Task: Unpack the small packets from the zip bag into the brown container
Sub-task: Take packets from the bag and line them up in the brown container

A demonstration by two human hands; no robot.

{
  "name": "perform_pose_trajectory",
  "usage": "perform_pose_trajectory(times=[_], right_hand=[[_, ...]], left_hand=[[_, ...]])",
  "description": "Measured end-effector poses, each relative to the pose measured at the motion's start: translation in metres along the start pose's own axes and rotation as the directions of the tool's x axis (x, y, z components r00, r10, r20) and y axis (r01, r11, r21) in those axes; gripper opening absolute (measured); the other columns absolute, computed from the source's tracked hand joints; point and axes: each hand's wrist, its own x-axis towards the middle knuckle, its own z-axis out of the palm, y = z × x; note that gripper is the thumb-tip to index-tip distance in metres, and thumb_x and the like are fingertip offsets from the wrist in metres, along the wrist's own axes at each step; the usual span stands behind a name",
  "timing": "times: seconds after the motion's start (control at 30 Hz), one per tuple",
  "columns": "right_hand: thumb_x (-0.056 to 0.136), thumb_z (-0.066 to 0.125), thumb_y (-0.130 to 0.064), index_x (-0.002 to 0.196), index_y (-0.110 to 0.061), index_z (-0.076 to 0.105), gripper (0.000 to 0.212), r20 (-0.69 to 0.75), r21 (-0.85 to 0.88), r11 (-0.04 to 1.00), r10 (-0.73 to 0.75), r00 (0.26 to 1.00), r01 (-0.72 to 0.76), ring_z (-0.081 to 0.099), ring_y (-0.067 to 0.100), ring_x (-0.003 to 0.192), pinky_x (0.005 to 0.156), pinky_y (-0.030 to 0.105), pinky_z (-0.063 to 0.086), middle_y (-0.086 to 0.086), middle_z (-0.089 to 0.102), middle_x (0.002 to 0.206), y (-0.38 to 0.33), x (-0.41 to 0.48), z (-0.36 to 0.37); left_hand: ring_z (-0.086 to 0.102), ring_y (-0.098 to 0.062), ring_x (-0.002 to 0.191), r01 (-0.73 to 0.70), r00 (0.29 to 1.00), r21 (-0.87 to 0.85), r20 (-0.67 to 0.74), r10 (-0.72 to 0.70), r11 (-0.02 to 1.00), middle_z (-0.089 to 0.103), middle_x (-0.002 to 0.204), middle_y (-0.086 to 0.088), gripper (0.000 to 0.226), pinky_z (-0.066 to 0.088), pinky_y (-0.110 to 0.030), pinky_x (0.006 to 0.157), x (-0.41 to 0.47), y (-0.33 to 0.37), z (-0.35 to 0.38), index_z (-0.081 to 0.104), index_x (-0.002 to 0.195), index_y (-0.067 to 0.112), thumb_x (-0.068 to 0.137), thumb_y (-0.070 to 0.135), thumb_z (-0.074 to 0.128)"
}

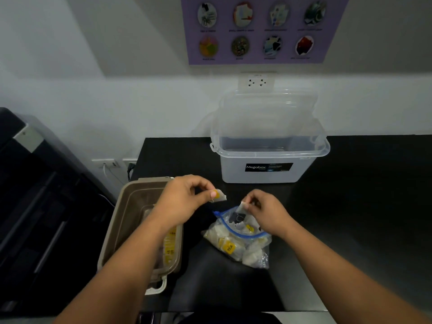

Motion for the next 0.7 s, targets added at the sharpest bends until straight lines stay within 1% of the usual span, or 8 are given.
perform_pose_trajectory(times=[0.07, 0.17, 0.27, 0.33, 0.43, 0.53, 0.63, 0.7], right_hand=[[0.098, 0.064, -0.01, 0.091, -0.013, 0.062, 0.009, 0.003, 0.289, 0.957, -0.013, 1.0, 0.012, 0.069, 0.015, 0.102, 0.082, 0.026, 0.056, -0.002, 0.072, 0.108, -0.013, 0.0, 0.001], [0.099, 0.059, -0.001, 0.093, -0.008, 0.058, 0.01, 0.062, 0.628, 0.777, 0.008, 0.998, -0.045, 0.074, 0.026, 0.097, 0.072, 0.032, 0.06, 0.011, 0.074, 0.109, -0.035, 0.0, 0.004], [0.101, 0.055, 0.0, 0.098, -0.01, 0.052, 0.011, 0.109, 0.76, 0.647, -0.024, 0.994, -0.068, 0.074, 0.028, 0.079, 0.063, 0.033, 0.058, 0.011, 0.072, 0.09, -0.056, 0.002, 0.009], [0.101, 0.054, 0.002, 0.105, -0.011, 0.053, 0.014, 0.135, 0.802, 0.591, -0.036, 0.99, -0.088, 0.07, 0.025, 0.074, 0.061, 0.034, 0.058, 0.013, 0.068, 0.091, -0.066, 0.004, 0.012], [0.1, 0.054, 0.003, 0.119, -0.013, 0.061, 0.026, 0.183, 0.812, 0.57, -0.051, 0.982, -0.122, 0.067, 0.022, 0.075, 0.062, 0.034, 0.058, 0.015, 0.064, 0.099, -0.08, 0.007, 0.018], [0.1, 0.056, 0.0, 0.111, -0.014, 0.07, 0.023, 0.222, 0.762, 0.637, -0.08, 0.972, -0.122, 0.067, 0.02, 0.079, 0.067, 0.032, 0.058, 0.011, 0.07, 0.096, -0.09, 0.007, 0.023], [0.099, 0.061, -0.007, 0.098, -0.018, 0.075, 0.018, 0.225, 0.686, 0.724, -0.106, 0.969, -0.081, 0.069, 0.018, 0.083, 0.07, 0.029, 0.057, 0.003, 0.074, 0.091, -0.096, 0.007, 0.031], [0.099, 0.062, -0.009, 0.096, -0.016, 0.071, 0.011, 0.231, 0.667, 0.742, -0.124, 0.965, -0.065, 0.07, 0.016, 0.08, 0.07, 0.028, 0.057, 0.002, 0.074, 0.087, -0.099, 0.007, 0.035]], left_hand=[[0.06, -0.012, 0.065, 0.031, 0.999, -0.037, -0.019, -0.032, 0.999, 0.075, 0.079, 0.002, 0.003, 0.052, -0.034, 0.065, -0.003, 0.004, -0.016, 0.077, 0.087, 0.022, 0.086, 0.021, 0.08], [0.069, -0.015, 0.072, 0.047, 0.995, 0.05, -0.091, -0.042, 0.998, 0.075, 0.078, 0.004, 0.003, 0.055, -0.023, 0.068, -0.01, 0.002, -0.038, 0.077, 0.086, 0.023, 0.086, 0.024, 0.079], [0.069, -0.009, 0.071, 0.075, 0.99, 0.126, -0.124, -0.059, 0.989, 0.074, 0.075, 0.008, 0.005, 0.058, -0.027, 0.072, -0.017, -0.01, -0.061, 0.076, 0.082, 0.027, 0.085, 0.028, 0.08], [0.069, -0.004, 0.073, 0.094, 0.989, 0.188, -0.129, -0.07, 0.978, 0.073, 0.075, 0.01, 0.008, 0.058, -0.029, 0.076, -0.022, -0.018, -0.074, 0.075, 0.08, 0.028, 0.085, 0.028, 0.081], [0.068, -0.001, 0.074, 0.121, 0.989, 0.312, -0.118, -0.089, 0.942, 0.073, 0.074, 0.01, 0.007, 0.056, -0.022, 0.076, -0.029, -0.026, -0.091, 0.076, 0.08, 0.028, 0.083, 0.027, 0.082], [0.065, 0.005, 0.07, 0.131, 0.991, 0.446, -0.042, -0.126, 0.886, 0.072, 0.072, 0.013, 0.006, 0.045, -0.004, 0.064, -0.036, -0.037, -0.101, 0.078, 0.081, 0.026, 0.081, 0.027, 0.084], [0.062, 0.015, 0.07, 0.125, 0.978, 0.544, 0.075, -0.196, 0.83, 0.068, 0.068, 0.02, 0.006, 0.042, -0.001, 0.061, -0.041, -0.048, -0.104, 0.078, 0.079, 0.028, 0.081, 0.027, 0.084], [0.06, 0.013, 0.067, 0.097, 0.957, 0.604, 0.162, -0.241, 0.791, 0.065, 0.067, 0.021, 0.005, 0.042, -0.001, 0.063, -0.043, -0.056, -0.101, 0.078, 0.08, 0.027, 0.082, 0.024, 0.081]])
